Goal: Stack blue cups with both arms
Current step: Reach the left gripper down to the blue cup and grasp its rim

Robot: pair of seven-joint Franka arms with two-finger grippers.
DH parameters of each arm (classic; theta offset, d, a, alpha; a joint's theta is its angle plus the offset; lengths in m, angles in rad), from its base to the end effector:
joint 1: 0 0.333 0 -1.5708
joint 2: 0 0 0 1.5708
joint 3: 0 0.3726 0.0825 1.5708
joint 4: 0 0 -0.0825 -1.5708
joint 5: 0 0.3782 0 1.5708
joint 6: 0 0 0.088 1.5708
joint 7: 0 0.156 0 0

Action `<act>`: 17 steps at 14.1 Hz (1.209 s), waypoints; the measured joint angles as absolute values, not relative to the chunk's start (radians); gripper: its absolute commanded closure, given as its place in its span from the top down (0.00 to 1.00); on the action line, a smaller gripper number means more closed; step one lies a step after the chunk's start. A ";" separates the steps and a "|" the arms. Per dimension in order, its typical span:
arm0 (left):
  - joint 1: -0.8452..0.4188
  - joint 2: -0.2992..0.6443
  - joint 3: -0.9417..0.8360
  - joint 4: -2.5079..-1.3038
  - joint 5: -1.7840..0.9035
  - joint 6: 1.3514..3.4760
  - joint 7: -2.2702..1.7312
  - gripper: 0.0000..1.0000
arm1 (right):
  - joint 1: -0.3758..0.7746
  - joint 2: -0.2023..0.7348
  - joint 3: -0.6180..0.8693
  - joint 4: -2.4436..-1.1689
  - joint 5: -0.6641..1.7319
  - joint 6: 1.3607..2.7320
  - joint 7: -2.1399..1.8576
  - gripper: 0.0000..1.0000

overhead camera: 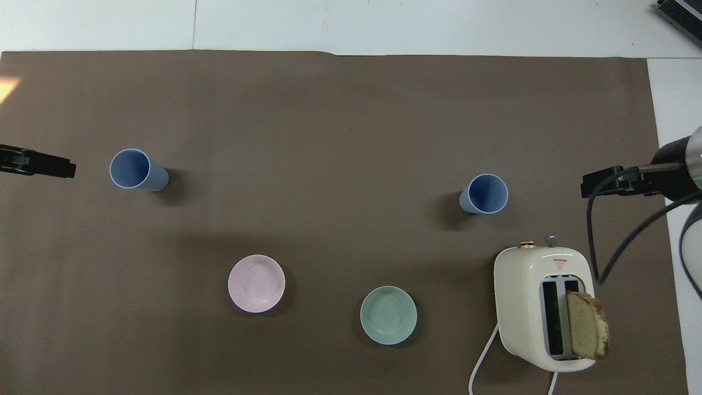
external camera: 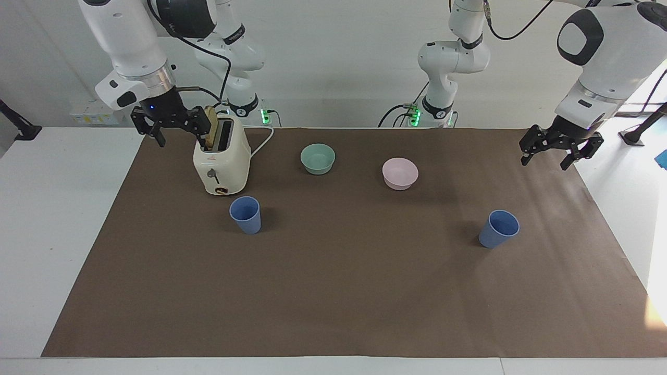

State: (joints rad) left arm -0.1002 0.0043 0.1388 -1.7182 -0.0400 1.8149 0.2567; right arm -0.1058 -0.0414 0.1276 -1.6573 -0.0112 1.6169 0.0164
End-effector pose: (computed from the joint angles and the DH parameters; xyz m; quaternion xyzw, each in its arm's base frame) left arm 0.5722 0.0167 0.5825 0.9932 -0.1048 0.0485 0.0123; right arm 0.5367 0.0114 0.6180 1.0000 0.0029 0.0005 0.0082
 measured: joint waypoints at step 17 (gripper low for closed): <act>-0.090 0.267 0.139 -1.916 -0.121 2.306 0.260 0.24 | -0.106 -0.041 0.128 -1.657 -0.011 1.617 0.016 1.00</act>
